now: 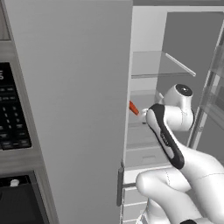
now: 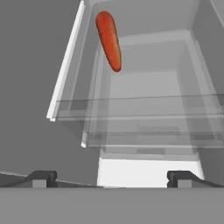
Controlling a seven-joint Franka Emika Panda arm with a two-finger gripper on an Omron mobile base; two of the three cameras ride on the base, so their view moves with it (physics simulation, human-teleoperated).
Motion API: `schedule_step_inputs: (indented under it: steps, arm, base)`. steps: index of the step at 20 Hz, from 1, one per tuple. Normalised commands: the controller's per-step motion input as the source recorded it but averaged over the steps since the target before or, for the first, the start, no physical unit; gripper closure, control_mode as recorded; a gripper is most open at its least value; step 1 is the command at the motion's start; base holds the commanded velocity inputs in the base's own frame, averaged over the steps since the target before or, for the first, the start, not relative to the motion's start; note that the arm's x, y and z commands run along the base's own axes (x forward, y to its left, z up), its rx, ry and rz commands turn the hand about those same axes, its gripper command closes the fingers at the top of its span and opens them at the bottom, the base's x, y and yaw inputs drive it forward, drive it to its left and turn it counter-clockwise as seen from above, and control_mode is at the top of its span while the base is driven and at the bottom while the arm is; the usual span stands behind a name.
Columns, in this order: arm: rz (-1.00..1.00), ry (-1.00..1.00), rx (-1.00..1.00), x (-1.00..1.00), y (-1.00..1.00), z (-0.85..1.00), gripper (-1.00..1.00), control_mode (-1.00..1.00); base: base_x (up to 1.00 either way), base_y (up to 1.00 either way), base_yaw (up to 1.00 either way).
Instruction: Open the fridge, remove the pear, carrot, and fish, and place them on any counter.
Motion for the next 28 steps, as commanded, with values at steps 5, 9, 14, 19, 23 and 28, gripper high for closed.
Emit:
schedule_step_inputs:
  steps: [5,9,14,19,23,28]
  arm:
    - [0.00,0.00,0.00,0.47,-0.05,-0.09,-1.00,-1.00]
    - [0.04,0.00,0.00,0.56,-0.01,-0.10,-1.00,-1.00]
    - [0.04,0.00,0.00,0.46,0.00,-0.15,-1.00,-1.00]
    - [0.00,0.00,0.00,0.28,0.00,-0.09,-1.00,-1.00]
    - [0.00,0.00,0.00,0.13,0.00,-0.09,-1.00,-1.00]
    - [0.00,-0.02,0.00,0.08,0.00,-0.16,-1.00,-1.00]
  base:
    - [0.00,0.00,0.00]
    - [0.00,0.00,0.00]
    - [0.00,0.00,0.00]
    - [0.00,0.00,0.00]
    - [0.00,0.00,0.00]
    - [0.00,0.00,0.00]
